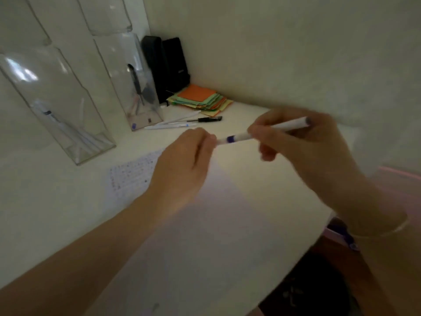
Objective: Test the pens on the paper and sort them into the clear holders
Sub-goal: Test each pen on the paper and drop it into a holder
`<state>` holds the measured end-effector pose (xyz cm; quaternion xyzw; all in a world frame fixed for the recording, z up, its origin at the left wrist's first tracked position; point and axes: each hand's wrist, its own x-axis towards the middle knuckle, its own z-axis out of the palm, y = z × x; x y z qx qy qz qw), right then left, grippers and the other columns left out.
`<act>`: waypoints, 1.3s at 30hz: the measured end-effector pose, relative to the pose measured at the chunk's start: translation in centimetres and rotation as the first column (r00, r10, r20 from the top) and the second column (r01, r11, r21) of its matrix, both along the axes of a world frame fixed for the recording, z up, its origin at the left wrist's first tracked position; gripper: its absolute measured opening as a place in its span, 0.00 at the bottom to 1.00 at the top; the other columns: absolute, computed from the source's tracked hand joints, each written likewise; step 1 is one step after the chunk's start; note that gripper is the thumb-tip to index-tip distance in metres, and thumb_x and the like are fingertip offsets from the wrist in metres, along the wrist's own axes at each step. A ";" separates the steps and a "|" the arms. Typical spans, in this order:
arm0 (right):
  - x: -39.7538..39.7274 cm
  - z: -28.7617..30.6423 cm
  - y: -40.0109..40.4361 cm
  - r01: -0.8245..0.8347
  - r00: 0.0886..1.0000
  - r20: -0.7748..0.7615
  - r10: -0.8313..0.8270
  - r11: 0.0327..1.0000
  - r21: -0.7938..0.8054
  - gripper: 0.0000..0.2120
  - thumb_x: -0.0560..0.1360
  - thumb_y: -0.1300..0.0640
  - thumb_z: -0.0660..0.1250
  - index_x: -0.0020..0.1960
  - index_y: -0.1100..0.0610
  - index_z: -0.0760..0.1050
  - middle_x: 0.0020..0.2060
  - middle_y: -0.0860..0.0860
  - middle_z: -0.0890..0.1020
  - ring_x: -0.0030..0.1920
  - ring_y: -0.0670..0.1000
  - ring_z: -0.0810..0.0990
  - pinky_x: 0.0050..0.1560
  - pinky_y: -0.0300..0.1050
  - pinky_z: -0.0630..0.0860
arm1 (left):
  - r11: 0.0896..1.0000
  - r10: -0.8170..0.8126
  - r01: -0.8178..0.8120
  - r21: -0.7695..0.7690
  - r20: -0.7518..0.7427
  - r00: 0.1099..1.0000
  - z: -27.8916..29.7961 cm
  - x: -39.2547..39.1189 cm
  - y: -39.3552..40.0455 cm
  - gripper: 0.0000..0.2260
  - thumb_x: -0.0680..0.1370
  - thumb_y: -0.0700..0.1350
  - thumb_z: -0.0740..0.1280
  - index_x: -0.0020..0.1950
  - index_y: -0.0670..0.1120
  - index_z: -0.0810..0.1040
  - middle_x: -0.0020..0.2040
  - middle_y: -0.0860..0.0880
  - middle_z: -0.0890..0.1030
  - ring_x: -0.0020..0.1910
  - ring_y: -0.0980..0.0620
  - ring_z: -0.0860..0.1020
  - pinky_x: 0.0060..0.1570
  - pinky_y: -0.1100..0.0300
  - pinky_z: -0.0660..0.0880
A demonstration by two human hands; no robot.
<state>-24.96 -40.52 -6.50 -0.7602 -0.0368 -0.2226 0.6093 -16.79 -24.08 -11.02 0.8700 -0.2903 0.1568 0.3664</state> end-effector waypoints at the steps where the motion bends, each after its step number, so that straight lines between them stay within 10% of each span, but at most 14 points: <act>1: -1.8 0.0 -2.0 0.153 0.987 0.063 -0.150 0.987 -0.048 0.05 0.74 0.62 0.67 0.41 0.61 0.79 0.25 0.49 0.77 0.26 0.43 0.75 0.30 0.33 0.73 | 0.990 -0.073 0.061 0.130 0.087 0.994 -0.4 -0.6 -1.5 0.12 0.82 0.50 0.52 0.50 0.49 0.74 0.44 0.49 0.76 0.42 0.51 0.75 0.42 0.53 0.73; 5: -8.7 -3.1 -8.8 0.654 0.742 0.232 -0.629 0.755 -0.045 0.08 0.77 0.55 0.62 0.41 0.55 0.74 0.26 0.52 0.73 0.25 0.44 0.69 0.26 0.36 0.65 | 0.855 -0.347 0.253 0.454 0.136 0.928 -2.7 -2.8 -7.3 0.17 0.78 0.51 0.51 0.59 0.48 0.74 0.55 0.48 0.77 0.51 0.47 0.76 0.50 0.53 0.71; 8: -12.0 -8.7 -11.7 0.733 0.675 0.060 -0.735 0.659 -0.168 0.12 0.79 0.56 0.61 0.36 0.49 0.68 0.24 0.47 0.73 0.23 0.45 0.69 0.23 0.34 0.65 | 0.792 -0.417 0.312 0.524 0.091 0.904 -3.7 -3.8 -10.4 0.23 0.77 0.55 0.48 0.64 0.48 0.73 0.65 0.46 0.73 0.62 0.45 0.72 0.63 0.51 0.65; 14: -12.8 -22.4 -14.3 0.254 0.483 -0.640 -0.597 0.795 -0.551 0.08 0.79 0.53 0.59 0.43 0.54 0.70 0.38 0.51 0.77 0.38 0.54 0.76 0.37 0.45 0.68 | 0.796 -0.395 0.352 0.492 -0.019 0.919 -5.2 -4.2 -12.0 0.29 0.73 0.61 0.44 0.68 0.51 0.69 0.69 0.50 0.68 0.69 0.49 0.65 0.67 0.54 0.58; 22: -9.7 -24.2 -17.3 0.075 0.344 -0.724 -0.598 0.786 -0.614 0.12 0.74 0.57 0.60 0.54 0.58 0.77 0.51 0.57 0.81 0.49 0.58 0.80 0.50 0.51 0.76 | 0.799 -0.386 0.347 0.491 -0.024 0.922 -5.0 -4.5 -11.8 0.27 0.74 0.60 0.45 0.67 0.52 0.69 0.68 0.50 0.69 0.67 0.50 0.66 0.66 0.53 0.60; 26: -8.0 -15.0 -17.4 0.323 0.495 -0.449 -0.744 0.637 -0.700 0.07 0.76 0.58 0.59 0.43 0.56 0.75 0.38 0.55 0.79 0.38 0.56 0.78 0.44 0.49 0.76 | 0.788 -0.402 0.379 0.486 -0.061 0.914 -4.1 -3.9 -11.7 0.23 0.78 0.59 0.50 0.67 0.51 0.70 0.65 0.51 0.71 0.64 0.51 0.69 0.66 0.55 0.61; 30: -5.3 -2.4 -12.6 0.604 0.737 -0.034 -0.675 0.680 -0.417 0.07 0.76 0.59 0.61 0.43 0.57 0.78 0.33 0.53 0.80 0.34 0.54 0.79 0.39 0.47 0.78 | 0.874 -0.348 0.350 0.335 -0.071 0.935 -2.0 -2.0 -9.1 0.13 0.80 0.51 0.59 0.63 0.50 0.74 0.61 0.51 0.75 0.58 0.52 0.74 0.61 0.53 0.69; 34: 1.2 2.4 -6.5 0.443 0.882 0.091 -0.462 0.750 -0.491 0.10 0.73 0.61 0.62 0.48 0.53 0.79 0.38 0.51 0.82 0.44 0.55 0.81 0.48 0.49 0.77 | 0.933 -0.162 0.167 0.320 -0.043 0.986 -1.1 1.0 -3.2 0.09 0.79 0.45 0.61 0.58 0.50 0.76 0.57 0.54 0.74 0.53 0.56 0.74 0.53 0.65 0.67; 39: 11.2 -0.7 1.2 -0.002 0.977 -0.146 -0.158 0.674 -0.739 0.19 0.74 0.66 0.58 0.64 0.58 0.73 0.62 0.58 0.76 0.63 0.57 0.72 0.63 0.44 0.67 | 0.934 0.163 -0.168 0.316 0.043 0.986 -1.8 3.4 4.4 0.05 0.76 0.41 0.65 0.49 0.49 0.79 0.41 0.53 0.73 0.40 0.53 0.74 0.42 0.62 0.69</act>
